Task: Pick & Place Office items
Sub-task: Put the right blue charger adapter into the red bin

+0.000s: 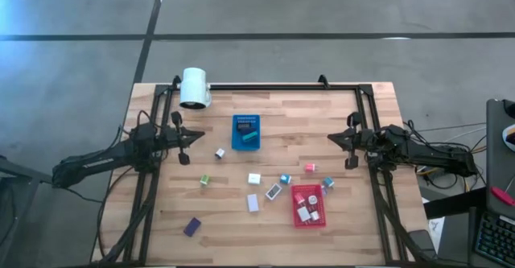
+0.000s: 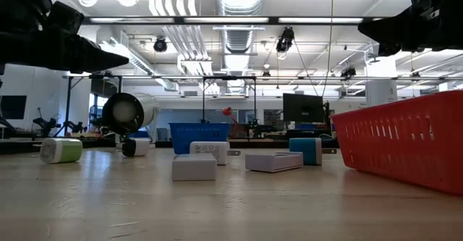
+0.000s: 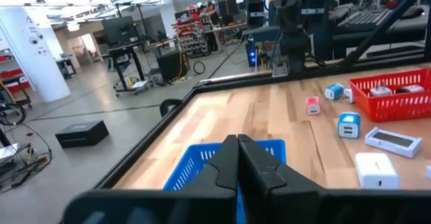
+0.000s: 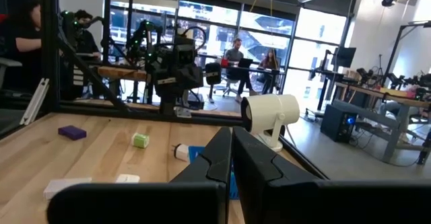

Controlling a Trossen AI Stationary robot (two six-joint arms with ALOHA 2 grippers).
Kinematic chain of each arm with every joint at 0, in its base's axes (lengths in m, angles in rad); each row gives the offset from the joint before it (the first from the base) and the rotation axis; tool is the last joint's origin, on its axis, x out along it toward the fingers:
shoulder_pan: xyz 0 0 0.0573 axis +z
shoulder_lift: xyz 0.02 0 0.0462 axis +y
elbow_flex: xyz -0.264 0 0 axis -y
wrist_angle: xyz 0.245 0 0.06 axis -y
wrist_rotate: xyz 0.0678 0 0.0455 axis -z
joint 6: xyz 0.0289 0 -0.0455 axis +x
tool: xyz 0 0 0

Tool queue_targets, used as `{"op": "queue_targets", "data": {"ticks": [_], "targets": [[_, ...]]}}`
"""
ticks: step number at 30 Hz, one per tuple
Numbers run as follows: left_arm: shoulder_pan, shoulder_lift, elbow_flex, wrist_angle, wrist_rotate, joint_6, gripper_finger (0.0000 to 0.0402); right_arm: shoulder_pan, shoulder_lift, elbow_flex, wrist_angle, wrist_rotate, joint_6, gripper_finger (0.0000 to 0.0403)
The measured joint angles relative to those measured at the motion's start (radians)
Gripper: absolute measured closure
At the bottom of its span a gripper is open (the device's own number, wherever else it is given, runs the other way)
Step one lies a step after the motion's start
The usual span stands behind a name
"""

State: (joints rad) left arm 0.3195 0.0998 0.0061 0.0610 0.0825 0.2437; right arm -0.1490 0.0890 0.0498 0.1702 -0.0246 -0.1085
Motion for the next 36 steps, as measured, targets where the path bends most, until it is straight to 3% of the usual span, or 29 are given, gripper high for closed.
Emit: {"op": "queue_targets", "data": {"ticks": [24, 30, 36], "targets": [[0.001, 0.002, -0.001, -0.006, 0.001, 0.023, 0.0390, 0.000, 0.000, -0.004, -0.003, 0.000, 0.009, 0.0394], [0.001, 0.002, -0.001, -0.006, 0.003, 0.023, 0.0393, 0.000, 0.026, 0.097, -0.143, 0.000, 0.022, 0.0394], [0.001, 0.002, -0.001, -0.010, 0.003, 0.021, 0.0390, 0.000, 0.179, 0.252, -0.347, -0.001, 0.059, 0.0394]]}}
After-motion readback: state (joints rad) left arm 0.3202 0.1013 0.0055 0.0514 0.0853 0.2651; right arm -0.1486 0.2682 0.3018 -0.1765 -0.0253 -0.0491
